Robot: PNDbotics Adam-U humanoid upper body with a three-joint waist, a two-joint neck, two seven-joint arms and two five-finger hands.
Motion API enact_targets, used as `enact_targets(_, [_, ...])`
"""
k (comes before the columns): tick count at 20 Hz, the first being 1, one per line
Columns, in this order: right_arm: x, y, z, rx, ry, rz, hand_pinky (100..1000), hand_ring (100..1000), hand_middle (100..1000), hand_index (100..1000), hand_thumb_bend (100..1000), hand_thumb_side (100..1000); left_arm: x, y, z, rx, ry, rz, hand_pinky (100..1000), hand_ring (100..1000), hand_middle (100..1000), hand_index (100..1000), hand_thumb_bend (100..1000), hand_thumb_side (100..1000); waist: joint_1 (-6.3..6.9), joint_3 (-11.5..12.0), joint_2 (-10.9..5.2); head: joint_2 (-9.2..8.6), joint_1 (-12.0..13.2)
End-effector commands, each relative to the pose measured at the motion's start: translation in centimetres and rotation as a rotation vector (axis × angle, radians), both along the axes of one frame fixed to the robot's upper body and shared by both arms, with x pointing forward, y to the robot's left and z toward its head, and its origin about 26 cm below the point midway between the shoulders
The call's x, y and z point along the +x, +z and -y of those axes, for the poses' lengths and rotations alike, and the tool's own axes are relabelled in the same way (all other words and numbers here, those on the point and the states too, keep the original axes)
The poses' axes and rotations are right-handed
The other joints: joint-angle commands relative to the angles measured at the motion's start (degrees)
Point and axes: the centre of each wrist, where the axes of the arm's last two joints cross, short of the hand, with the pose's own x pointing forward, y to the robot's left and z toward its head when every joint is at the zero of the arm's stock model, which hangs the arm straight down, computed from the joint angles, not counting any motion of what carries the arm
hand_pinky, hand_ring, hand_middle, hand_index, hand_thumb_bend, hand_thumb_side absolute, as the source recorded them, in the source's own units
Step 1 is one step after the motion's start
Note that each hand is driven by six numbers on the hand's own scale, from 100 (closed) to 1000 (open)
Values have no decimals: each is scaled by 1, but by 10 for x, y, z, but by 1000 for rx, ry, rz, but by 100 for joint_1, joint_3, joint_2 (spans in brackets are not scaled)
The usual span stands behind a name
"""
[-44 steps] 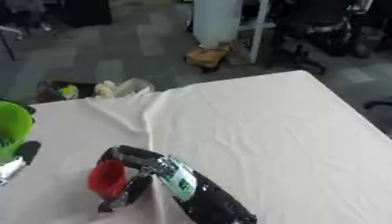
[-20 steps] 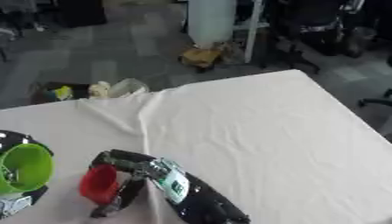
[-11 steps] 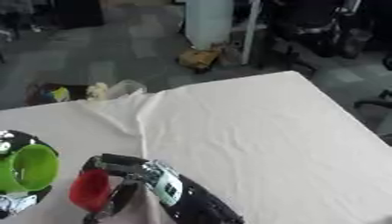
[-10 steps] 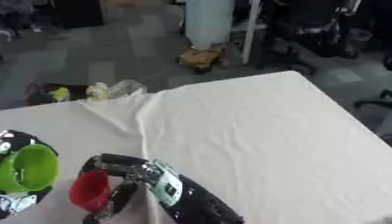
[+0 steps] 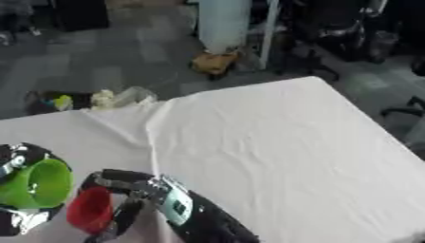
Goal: Pour the contents of one cup into another cup.
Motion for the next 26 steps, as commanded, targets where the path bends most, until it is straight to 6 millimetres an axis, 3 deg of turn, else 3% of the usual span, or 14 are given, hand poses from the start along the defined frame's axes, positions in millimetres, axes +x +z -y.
enact_targets(1, [3, 14, -5, 12, 17, 32, 624, 396, 225, 446, 342, 132, 1, 9, 1, 32, -4, 33, 206, 379, 531, 745, 100, 141, 20, -9, -99, 40, 14])
enact_targets(26, [2, 12, -8, 12, 8, 32, 616, 391, 230, 441, 343, 130, 3, 8, 8, 138, 3, 68, 151, 334, 504, 743, 100, 123, 25, -20, -87, 69, 41])
